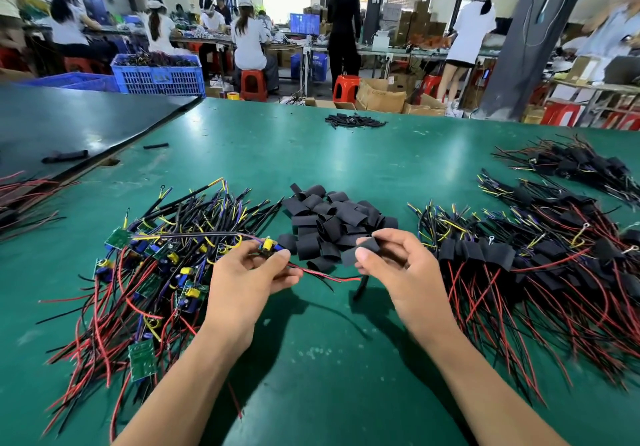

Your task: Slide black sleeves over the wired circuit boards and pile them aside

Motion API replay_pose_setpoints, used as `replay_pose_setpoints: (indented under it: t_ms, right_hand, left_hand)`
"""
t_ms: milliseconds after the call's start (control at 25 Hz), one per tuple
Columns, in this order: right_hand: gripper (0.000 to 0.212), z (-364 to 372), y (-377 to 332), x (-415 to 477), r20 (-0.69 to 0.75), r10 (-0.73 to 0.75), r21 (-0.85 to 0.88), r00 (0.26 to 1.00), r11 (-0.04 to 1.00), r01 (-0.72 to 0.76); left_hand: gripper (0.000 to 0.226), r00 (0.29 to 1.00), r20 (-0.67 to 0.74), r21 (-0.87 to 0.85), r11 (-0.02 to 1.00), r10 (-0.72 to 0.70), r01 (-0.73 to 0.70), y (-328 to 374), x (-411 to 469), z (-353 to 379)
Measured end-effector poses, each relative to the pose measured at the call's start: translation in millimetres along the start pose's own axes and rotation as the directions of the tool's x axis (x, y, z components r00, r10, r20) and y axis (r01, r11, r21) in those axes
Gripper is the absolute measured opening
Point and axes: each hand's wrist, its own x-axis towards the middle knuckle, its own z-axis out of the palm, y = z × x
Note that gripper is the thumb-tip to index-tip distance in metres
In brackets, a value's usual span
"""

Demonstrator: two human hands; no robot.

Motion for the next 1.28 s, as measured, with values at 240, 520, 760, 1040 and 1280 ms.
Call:
replay_pose_setpoints:
  t_ms: [240, 520, 760, 1040, 1280]
  right_hand:
    - [0.025, -3.7, 0.7, 1.4, -0.097, -0.055, 0.017, 0.994, 0.998, 0.057]
    - [0.026, -3.2, 1.9, -3.4, -0.046, -0.169, -0.220, 0.985, 0.963, 0.155]
    - [0.026, -0.1, 2.8, -6.0, 0.011, -0.196, -0.230, 0.981, 0.954, 0.193]
    - [0.028, 4.3, 3.1, -7.1, 0.025, -0.206, -0.165, 0.978, 0.964, 0.207]
    - [0.049, 16.0, 6.6, -7.1, -0.021, -0.017, 0.145, 1.000, 0.989, 0.020]
  left_hand:
    - [0.025, 0.990, -0.137, 0.064, 0.998, 0.020, -0.012, -6.0, 4.1, -4.2]
    - [0.023, 0.980, -0.195, 0.029, 0.999, 0.032, -0.027, -5.7, 6.7, -4.0]
    - [0.027, 0.981, -0.196, -0.044, 0.999, 0.002, -0.011, -1.8, 5.7, -3.5]
    - [0.023, 0.991, -0.038, -0.297, 0.948, -0.130, 0.113, 6.5, -1.0, -0.7]
    - [0.031, 0.940, 0.246, -0.390, 0.864, -0.236, 0.319, 10.7, -12.1, 11.3]
